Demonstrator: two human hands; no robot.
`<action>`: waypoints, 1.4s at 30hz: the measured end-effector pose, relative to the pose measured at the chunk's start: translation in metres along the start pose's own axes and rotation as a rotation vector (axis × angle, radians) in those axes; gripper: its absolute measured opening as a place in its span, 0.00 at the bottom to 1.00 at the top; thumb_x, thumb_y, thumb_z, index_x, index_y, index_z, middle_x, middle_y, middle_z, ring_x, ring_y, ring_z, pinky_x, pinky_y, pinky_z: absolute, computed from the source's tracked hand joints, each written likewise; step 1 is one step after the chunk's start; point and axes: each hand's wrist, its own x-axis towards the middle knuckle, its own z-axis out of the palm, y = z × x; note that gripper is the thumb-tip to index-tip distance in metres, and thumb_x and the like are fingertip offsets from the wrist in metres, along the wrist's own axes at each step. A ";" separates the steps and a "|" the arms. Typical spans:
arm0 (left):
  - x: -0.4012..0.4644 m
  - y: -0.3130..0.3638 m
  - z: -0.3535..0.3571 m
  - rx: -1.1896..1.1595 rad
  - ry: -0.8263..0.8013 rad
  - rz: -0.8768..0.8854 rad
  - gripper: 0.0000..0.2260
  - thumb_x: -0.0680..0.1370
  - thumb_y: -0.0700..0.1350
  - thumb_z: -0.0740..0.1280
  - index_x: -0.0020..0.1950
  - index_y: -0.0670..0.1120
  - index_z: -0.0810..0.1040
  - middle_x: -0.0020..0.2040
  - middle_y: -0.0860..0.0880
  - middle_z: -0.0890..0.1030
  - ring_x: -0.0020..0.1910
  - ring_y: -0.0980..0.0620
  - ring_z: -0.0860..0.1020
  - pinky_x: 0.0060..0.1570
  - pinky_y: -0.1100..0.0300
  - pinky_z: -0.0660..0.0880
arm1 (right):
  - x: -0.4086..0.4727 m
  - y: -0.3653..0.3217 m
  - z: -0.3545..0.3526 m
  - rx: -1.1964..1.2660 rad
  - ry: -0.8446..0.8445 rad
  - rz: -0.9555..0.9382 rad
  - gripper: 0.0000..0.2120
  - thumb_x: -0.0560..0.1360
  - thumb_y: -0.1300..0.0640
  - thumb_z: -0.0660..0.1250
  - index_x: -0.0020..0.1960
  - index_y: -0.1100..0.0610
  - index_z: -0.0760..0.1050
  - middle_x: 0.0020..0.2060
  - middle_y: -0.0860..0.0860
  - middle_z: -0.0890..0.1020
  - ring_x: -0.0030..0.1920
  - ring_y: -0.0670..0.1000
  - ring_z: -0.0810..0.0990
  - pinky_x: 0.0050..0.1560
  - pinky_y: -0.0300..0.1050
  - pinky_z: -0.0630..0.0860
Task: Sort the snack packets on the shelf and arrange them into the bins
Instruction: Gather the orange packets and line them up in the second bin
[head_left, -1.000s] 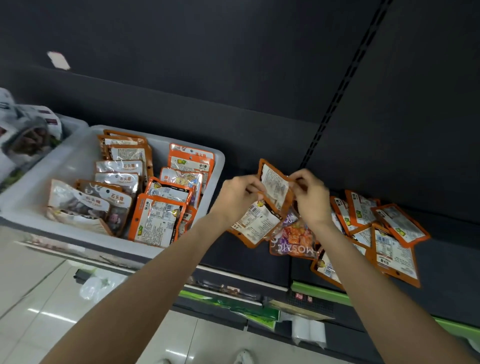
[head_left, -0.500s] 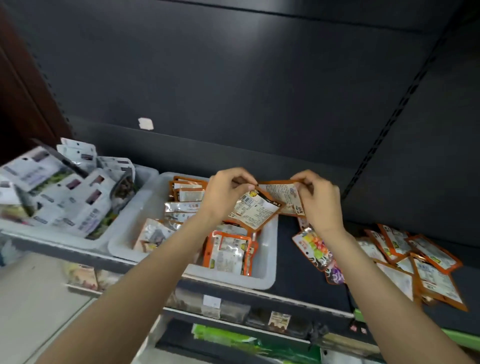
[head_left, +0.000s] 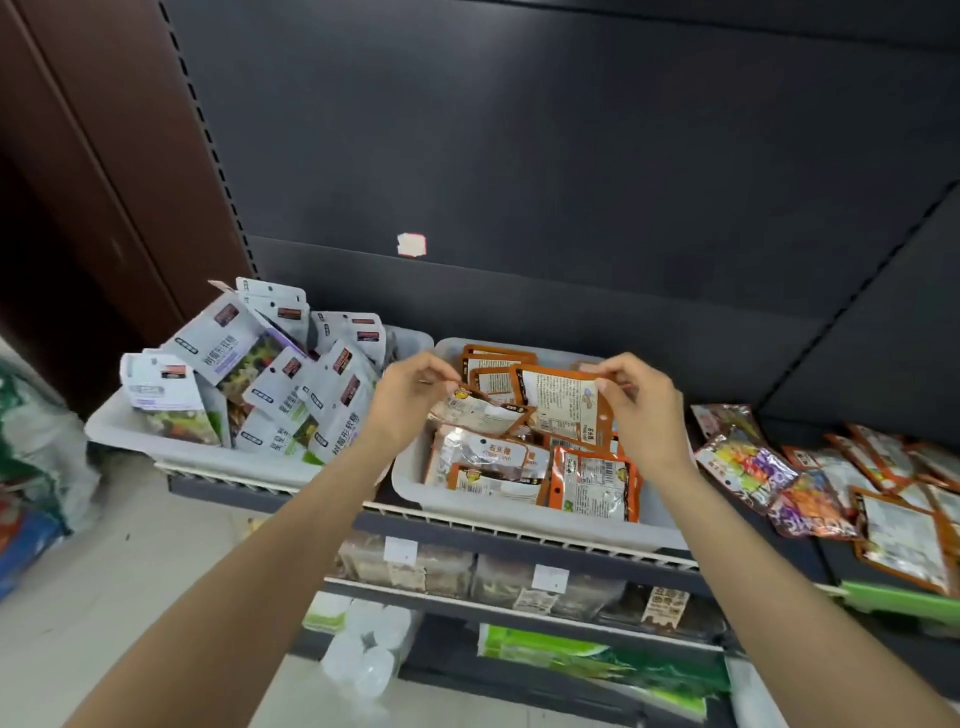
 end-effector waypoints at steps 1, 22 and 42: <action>0.001 -0.004 -0.001 0.007 -0.005 -0.025 0.11 0.75 0.35 0.69 0.39 0.50 0.78 0.39 0.53 0.79 0.41 0.57 0.77 0.47 0.65 0.72 | -0.001 -0.001 0.002 -0.008 0.001 0.006 0.06 0.77 0.65 0.63 0.48 0.58 0.78 0.47 0.48 0.83 0.51 0.45 0.79 0.52 0.44 0.78; 0.014 -0.034 0.010 0.211 -0.306 -0.171 0.12 0.81 0.44 0.60 0.63 0.45 0.75 0.59 0.44 0.79 0.58 0.48 0.78 0.57 0.59 0.73 | -0.024 -0.008 0.044 0.042 -0.067 0.145 0.04 0.78 0.65 0.63 0.48 0.58 0.75 0.46 0.47 0.78 0.49 0.45 0.77 0.49 0.35 0.77; -0.019 0.001 0.054 0.651 -0.151 0.071 0.22 0.78 0.48 0.65 0.71 0.49 0.66 0.71 0.47 0.68 0.67 0.46 0.70 0.65 0.51 0.71 | -0.045 0.022 0.006 -0.162 -0.181 0.170 0.14 0.76 0.61 0.67 0.61 0.55 0.75 0.58 0.50 0.78 0.59 0.48 0.75 0.56 0.37 0.69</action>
